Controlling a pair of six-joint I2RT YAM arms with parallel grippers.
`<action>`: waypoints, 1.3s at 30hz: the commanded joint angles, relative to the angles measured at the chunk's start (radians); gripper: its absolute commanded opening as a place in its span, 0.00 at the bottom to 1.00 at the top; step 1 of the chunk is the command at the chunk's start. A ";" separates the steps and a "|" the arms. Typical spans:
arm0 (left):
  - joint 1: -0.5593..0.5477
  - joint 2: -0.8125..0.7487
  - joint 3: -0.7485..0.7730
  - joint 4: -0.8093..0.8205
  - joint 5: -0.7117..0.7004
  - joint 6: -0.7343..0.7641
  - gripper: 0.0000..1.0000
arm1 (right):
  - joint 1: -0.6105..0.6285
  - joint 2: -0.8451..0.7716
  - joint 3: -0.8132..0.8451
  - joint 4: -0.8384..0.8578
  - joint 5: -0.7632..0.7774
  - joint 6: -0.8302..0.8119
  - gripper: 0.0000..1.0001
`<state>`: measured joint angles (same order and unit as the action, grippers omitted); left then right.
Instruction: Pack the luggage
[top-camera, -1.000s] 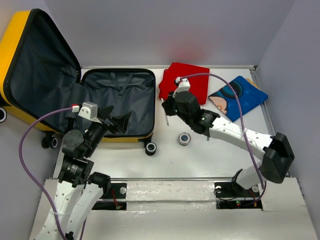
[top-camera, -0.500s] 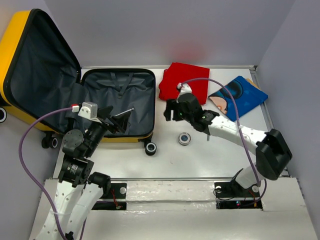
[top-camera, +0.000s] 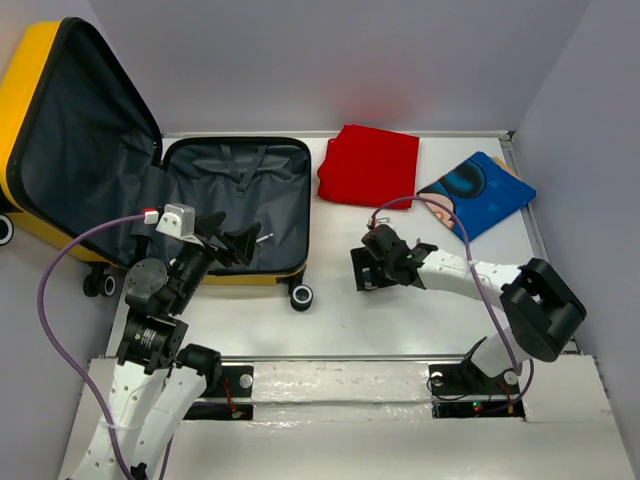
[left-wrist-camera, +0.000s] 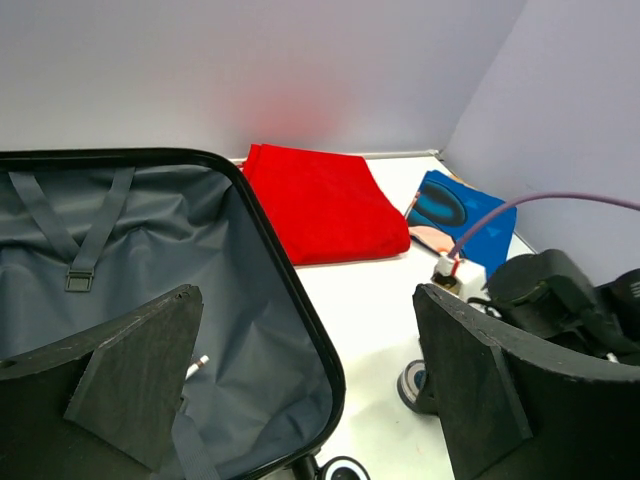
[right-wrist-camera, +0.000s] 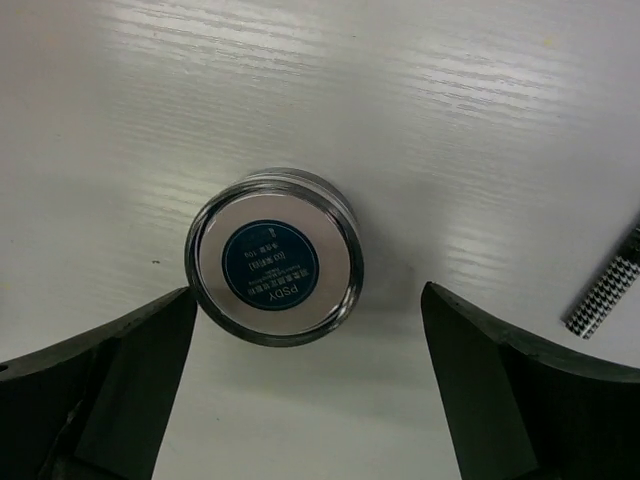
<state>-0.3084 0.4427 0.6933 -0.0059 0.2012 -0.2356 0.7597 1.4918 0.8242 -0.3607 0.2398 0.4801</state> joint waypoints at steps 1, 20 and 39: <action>-0.008 0.002 0.003 0.030 0.007 0.012 0.99 | 0.004 0.088 0.044 0.058 -0.056 -0.014 1.00; -0.008 -0.013 0.006 0.021 -0.013 0.018 0.99 | 0.055 0.156 0.565 0.150 -0.085 -0.193 0.31; -0.014 -0.007 0.009 0.017 -0.028 0.024 0.99 | 0.142 0.705 1.110 0.103 -0.148 -0.337 0.79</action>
<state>-0.3149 0.4400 0.6933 -0.0208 0.1745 -0.2317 0.8921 2.2101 1.8328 -0.2420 0.0891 0.1806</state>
